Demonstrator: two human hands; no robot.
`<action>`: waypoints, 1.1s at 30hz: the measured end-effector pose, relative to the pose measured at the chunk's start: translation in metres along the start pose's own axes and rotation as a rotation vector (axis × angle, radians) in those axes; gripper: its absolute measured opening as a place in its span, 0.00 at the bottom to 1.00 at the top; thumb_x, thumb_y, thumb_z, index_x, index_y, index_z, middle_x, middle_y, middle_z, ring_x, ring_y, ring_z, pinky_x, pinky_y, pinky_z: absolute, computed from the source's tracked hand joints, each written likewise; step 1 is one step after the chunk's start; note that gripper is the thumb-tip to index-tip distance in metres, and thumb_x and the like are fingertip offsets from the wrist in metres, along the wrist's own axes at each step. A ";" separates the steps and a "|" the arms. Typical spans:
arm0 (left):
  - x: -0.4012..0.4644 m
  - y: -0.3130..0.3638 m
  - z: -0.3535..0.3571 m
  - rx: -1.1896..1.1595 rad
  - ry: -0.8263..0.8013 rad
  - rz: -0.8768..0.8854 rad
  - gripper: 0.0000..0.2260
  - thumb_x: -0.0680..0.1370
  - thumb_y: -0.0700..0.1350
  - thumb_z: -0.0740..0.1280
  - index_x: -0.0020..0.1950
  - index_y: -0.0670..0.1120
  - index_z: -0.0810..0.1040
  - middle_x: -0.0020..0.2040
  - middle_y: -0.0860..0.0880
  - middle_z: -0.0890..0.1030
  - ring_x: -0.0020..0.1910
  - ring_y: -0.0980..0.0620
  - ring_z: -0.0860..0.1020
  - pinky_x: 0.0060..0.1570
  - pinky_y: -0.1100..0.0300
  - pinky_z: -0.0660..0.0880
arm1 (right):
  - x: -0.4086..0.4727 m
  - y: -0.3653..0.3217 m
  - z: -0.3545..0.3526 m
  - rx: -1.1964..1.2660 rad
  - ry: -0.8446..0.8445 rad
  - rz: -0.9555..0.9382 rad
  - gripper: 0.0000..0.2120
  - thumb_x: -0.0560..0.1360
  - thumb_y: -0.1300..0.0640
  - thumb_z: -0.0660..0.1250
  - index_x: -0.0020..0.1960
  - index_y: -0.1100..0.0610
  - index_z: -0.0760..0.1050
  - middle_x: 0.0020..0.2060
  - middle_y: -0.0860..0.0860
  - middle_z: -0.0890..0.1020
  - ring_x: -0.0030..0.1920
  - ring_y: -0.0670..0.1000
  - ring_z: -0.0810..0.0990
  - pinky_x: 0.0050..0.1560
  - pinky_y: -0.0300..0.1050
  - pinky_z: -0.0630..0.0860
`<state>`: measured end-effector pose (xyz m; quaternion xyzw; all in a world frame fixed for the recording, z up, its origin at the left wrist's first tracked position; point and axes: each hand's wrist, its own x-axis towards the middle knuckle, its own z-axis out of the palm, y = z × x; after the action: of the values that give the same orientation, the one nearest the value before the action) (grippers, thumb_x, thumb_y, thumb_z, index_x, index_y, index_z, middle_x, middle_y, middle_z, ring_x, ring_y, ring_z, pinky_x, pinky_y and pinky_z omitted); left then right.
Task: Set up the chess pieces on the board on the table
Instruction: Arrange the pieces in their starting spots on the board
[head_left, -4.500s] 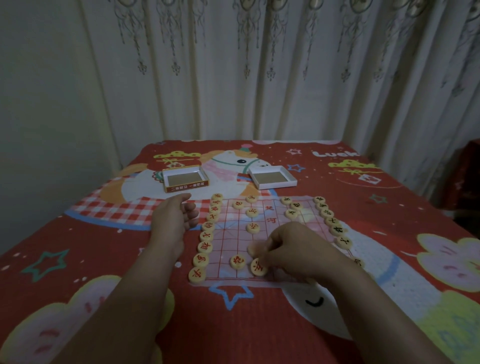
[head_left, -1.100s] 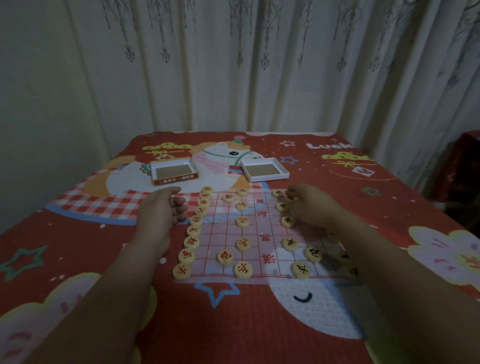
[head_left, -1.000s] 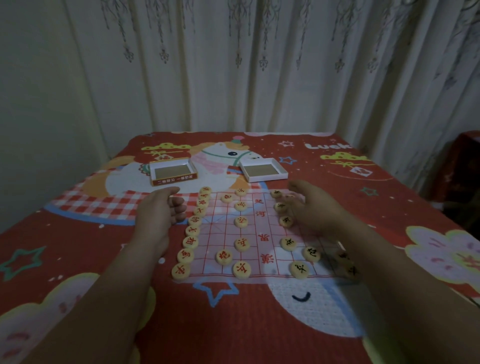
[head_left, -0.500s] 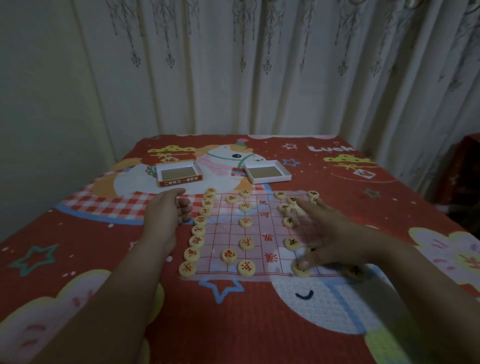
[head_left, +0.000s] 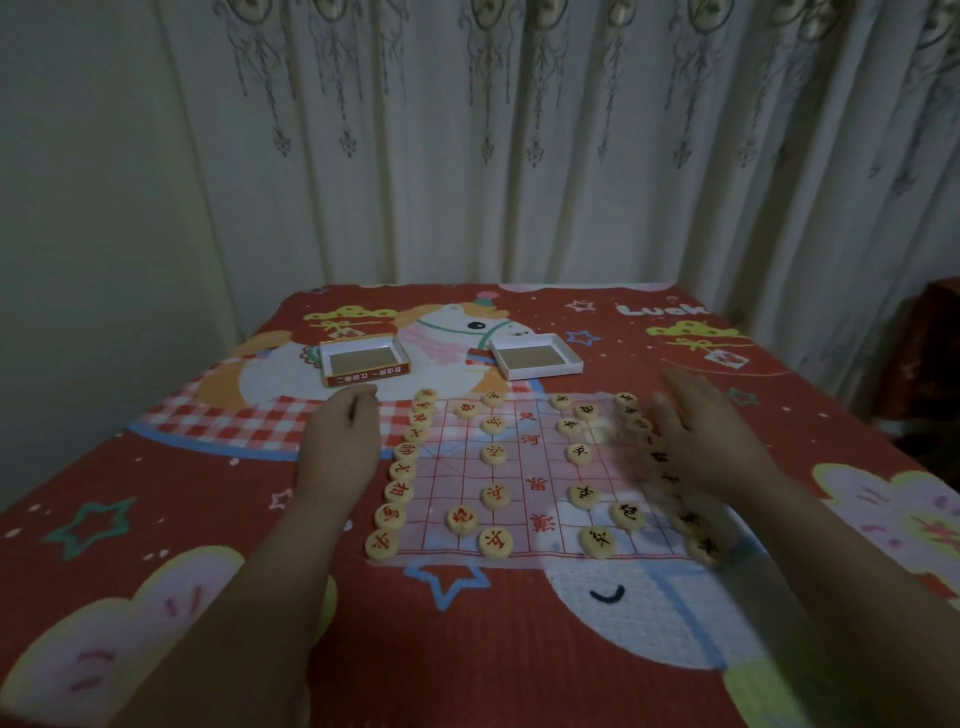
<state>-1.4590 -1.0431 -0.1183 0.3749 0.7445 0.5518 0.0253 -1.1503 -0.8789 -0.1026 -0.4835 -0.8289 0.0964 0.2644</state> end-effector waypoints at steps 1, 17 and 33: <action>0.002 -0.001 0.000 0.032 -0.012 -0.002 0.16 0.84 0.44 0.56 0.68 0.42 0.76 0.66 0.44 0.78 0.65 0.45 0.74 0.61 0.56 0.68 | -0.001 0.008 0.001 -0.030 0.000 0.023 0.27 0.82 0.45 0.50 0.76 0.58 0.64 0.74 0.56 0.68 0.75 0.58 0.63 0.74 0.58 0.61; 0.016 -0.044 -0.007 0.869 -0.382 0.123 0.20 0.83 0.51 0.53 0.73 0.49 0.71 0.71 0.46 0.72 0.68 0.43 0.70 0.66 0.43 0.66 | -0.017 0.041 0.007 -0.243 -0.081 0.091 0.15 0.80 0.55 0.55 0.61 0.56 0.77 0.57 0.55 0.80 0.55 0.58 0.76 0.58 0.53 0.73; 0.012 -0.041 -0.007 0.901 -0.363 0.152 0.19 0.83 0.49 0.53 0.71 0.48 0.72 0.68 0.46 0.74 0.65 0.44 0.72 0.64 0.45 0.68 | -0.017 0.041 0.005 -0.182 -0.060 0.135 0.11 0.79 0.53 0.58 0.53 0.54 0.77 0.49 0.55 0.81 0.46 0.56 0.77 0.51 0.50 0.75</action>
<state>-1.4925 -1.0456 -0.1454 0.4917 0.8634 0.1007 -0.0503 -1.1153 -0.8715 -0.1298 -0.5570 -0.8074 0.0526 0.1874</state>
